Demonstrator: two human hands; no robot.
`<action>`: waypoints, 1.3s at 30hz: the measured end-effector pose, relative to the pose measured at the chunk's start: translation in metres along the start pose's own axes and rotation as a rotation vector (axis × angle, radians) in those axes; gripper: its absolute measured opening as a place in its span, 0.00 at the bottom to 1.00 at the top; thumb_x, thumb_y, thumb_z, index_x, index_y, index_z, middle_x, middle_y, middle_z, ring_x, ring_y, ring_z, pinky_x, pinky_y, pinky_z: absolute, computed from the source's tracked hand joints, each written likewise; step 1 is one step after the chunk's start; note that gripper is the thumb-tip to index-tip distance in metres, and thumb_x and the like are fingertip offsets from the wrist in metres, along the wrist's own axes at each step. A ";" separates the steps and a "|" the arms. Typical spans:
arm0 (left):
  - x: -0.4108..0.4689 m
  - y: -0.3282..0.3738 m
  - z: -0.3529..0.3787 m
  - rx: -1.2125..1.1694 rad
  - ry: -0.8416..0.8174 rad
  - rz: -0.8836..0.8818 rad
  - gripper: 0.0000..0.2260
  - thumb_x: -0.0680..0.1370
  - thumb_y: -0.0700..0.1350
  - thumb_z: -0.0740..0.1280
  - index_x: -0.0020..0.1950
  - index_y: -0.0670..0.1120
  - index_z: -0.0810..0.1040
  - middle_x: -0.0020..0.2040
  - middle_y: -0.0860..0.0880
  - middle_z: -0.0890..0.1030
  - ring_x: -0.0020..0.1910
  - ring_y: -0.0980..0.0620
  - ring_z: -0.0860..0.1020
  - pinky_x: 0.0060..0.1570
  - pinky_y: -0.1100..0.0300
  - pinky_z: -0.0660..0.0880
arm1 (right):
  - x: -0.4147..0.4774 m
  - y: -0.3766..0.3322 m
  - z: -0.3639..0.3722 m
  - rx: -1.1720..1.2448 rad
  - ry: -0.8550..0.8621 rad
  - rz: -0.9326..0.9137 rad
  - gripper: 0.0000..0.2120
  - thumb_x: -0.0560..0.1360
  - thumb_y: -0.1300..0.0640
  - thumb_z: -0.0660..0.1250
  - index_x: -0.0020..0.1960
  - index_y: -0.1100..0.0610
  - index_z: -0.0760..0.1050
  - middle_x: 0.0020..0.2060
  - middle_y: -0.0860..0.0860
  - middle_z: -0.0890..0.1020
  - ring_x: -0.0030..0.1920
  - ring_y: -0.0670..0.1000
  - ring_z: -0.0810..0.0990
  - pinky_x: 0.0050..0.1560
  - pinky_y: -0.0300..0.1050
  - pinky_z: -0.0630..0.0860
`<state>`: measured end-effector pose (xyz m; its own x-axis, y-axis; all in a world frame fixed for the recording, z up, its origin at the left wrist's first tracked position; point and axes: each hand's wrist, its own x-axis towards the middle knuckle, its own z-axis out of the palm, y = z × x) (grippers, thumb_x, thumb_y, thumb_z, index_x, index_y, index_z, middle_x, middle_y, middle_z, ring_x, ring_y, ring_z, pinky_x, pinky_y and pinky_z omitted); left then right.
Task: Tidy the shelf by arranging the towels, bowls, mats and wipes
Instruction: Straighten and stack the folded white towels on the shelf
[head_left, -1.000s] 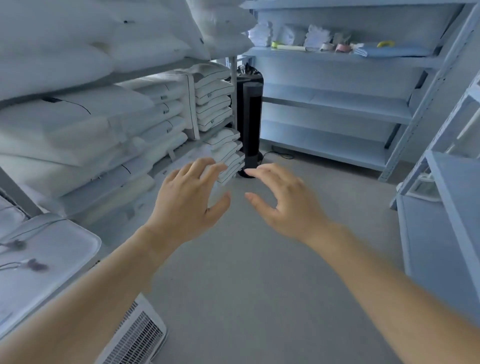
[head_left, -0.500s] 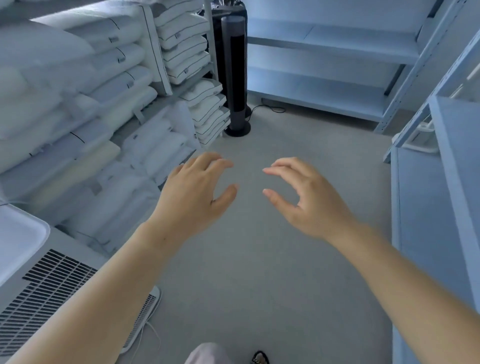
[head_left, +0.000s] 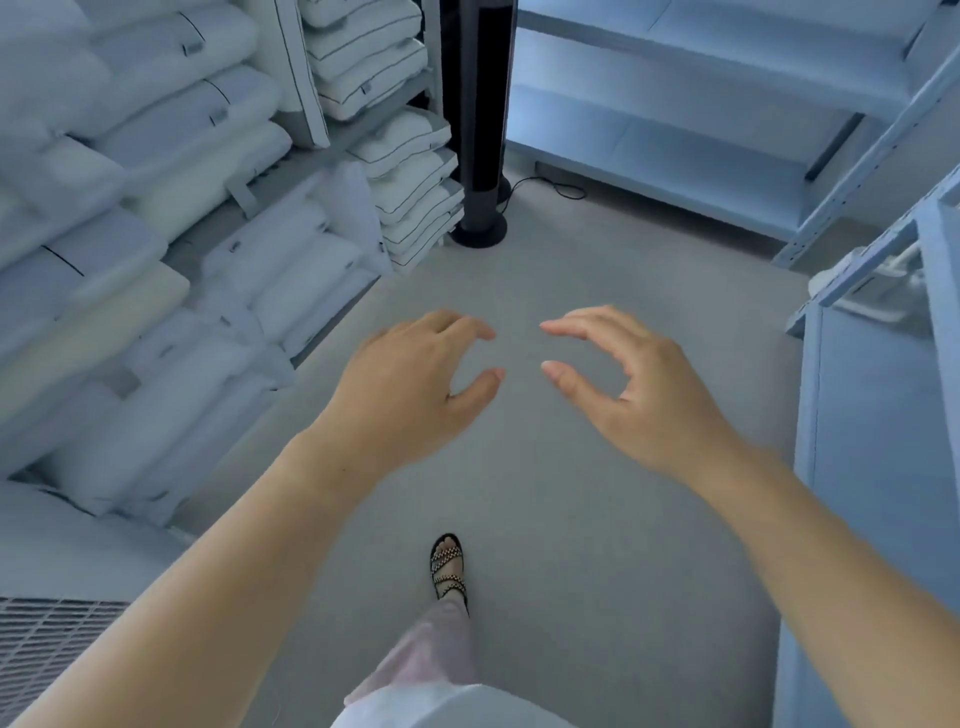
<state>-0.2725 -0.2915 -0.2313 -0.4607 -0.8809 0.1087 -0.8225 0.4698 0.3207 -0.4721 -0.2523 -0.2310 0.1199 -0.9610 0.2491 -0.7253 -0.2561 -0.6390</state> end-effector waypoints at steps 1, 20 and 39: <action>0.018 -0.007 -0.001 0.002 -0.013 -0.009 0.17 0.77 0.58 0.58 0.64 0.55 0.71 0.60 0.58 0.73 0.39 0.57 0.66 0.45 0.61 0.62 | 0.018 0.006 0.001 0.000 -0.004 0.006 0.16 0.73 0.46 0.63 0.58 0.50 0.77 0.51 0.39 0.75 0.55 0.38 0.73 0.56 0.27 0.66; 0.319 -0.038 0.023 -0.120 -0.159 0.080 0.18 0.77 0.60 0.55 0.63 0.55 0.71 0.60 0.58 0.74 0.43 0.56 0.72 0.46 0.60 0.67 | 0.229 0.157 -0.043 -0.054 0.031 0.194 0.16 0.74 0.44 0.61 0.58 0.48 0.76 0.55 0.41 0.76 0.58 0.43 0.74 0.61 0.40 0.69; 0.618 0.105 0.083 -0.020 -0.271 0.270 0.15 0.77 0.58 0.58 0.62 0.58 0.71 0.58 0.59 0.74 0.49 0.56 0.76 0.50 0.54 0.75 | 0.365 0.381 -0.203 -0.077 0.208 0.272 0.19 0.73 0.40 0.58 0.58 0.48 0.76 0.56 0.42 0.76 0.58 0.44 0.74 0.59 0.43 0.71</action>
<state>-0.6711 -0.7819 -0.2086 -0.7334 -0.6771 -0.0601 -0.6542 0.6791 0.3330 -0.8428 -0.6795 -0.2357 -0.2197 -0.9491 0.2256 -0.7618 0.0224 -0.6474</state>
